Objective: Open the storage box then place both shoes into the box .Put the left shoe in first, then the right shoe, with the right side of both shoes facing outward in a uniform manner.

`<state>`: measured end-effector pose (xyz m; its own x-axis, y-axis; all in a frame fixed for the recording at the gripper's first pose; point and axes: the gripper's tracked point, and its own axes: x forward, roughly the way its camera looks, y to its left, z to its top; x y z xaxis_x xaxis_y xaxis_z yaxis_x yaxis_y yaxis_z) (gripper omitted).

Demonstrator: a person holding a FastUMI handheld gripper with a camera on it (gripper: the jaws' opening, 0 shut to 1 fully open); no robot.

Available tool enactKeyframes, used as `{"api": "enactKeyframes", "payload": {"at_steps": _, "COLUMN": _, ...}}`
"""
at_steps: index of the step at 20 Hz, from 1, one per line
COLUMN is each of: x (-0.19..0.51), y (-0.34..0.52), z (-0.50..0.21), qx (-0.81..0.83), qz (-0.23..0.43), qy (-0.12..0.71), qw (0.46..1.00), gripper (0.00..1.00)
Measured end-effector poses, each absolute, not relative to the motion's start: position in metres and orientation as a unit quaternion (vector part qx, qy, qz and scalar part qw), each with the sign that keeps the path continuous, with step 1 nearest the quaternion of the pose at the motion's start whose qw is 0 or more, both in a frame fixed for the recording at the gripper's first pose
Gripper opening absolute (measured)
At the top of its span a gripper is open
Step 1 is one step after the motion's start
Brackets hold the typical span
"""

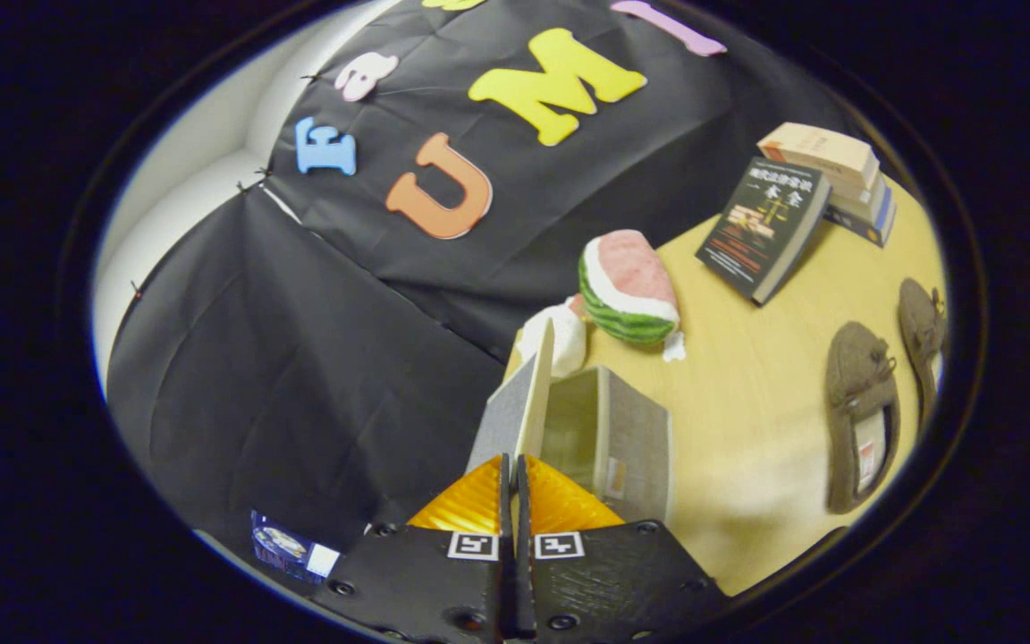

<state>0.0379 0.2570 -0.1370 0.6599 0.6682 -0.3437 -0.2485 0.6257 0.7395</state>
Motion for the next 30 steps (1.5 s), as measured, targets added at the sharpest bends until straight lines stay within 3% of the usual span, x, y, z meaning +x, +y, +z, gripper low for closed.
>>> {"api": "enactKeyframes", "payload": {"at_steps": 7, "x": 0.046, "y": 0.362, "z": -0.043, "qx": 0.287, "qz": 0.366, "qy": 0.259, "qw": 0.847, "gripper": 0.0}}
{"api": "enactKeyframes", "payload": {"at_steps": 14, "x": 0.048, "y": 0.474, "z": -0.04, "qx": 0.184, "qz": 0.416, "qy": 0.241, "qw": 0.857, "gripper": 0.01}}
{"api": "enactKeyframes", "payload": {"at_steps": 18, "x": 0.044, "y": 0.492, "z": -0.035, "qx": 0.149, "qz": 0.417, "qy": 0.22, "qw": 0.869, "gripper": 0.22}}
{"api": "enactKeyframes", "payload": {"at_steps": 25, "x": 0.065, "y": 0.419, "z": -0.027, "qx": 0.107, "qz": 0.326, "qy": 0.171, "qw": 0.924, "gripper": 0.95}}
{"api": "enactKeyframes", "payload": {"at_steps": 30, "x": 0.062, "y": 0.324, "z": -0.011, "qx": 0.066, "qz": 0.258, "qy": 0.12, "qw": 0.956, "gripper": 0.95}}
